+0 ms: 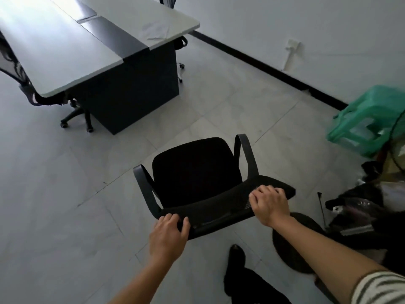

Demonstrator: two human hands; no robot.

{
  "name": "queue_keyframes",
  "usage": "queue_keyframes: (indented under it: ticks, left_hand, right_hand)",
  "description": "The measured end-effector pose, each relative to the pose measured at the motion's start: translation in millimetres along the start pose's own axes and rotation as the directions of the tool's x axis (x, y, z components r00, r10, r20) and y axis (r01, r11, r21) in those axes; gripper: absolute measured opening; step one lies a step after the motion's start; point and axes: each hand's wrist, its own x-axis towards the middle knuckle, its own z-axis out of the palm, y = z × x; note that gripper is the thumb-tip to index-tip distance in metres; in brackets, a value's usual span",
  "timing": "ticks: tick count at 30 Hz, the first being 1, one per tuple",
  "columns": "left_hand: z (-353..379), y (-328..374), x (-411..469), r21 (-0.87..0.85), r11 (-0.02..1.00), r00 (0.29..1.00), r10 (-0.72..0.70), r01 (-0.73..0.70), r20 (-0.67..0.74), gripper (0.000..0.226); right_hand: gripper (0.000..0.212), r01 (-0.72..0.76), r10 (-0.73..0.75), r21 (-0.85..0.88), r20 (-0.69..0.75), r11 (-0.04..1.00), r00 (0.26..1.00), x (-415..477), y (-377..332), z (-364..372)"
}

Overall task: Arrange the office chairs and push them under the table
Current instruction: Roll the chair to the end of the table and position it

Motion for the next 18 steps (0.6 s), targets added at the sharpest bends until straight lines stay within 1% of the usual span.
queue_keyframes:
  ticks: [2,6,11,15,18]
  left_hand:
    - [-1,14,34,-0.021,0.998,0.998,-0.059,0.059,-0.029,0.033]
    - [-5,34,105,0.007,0.993,0.992,-0.121,0.121,-0.025,0.034]
    - [-17,39,186,0.0,0.989,0.988,-0.146,0.146,-0.044,0.034]
    - [-26,30,258,0.017,0.988,0.987,-0.156,0.156,-0.047,0.037]
    - [-35,16,312,0.018,0.99,0.989,-0.142,0.143,-0.043,0.04]
  right_hand:
    - [0.053,0.027,-0.027,0.0,0.013,1.0,1.0,48,4,-11]
    - [0.044,0.082,-0.081,-0.019,0.068,0.996,0.994,138,8,-29]
    - [0.043,0.114,-0.111,-0.042,0.065,0.993,0.992,227,-4,-46]
    - [0.046,0.122,-0.121,-0.026,0.036,0.992,0.992,303,-24,-55]
    - [0.042,0.122,-0.12,-0.036,0.042,0.992,0.992,358,-45,-62]
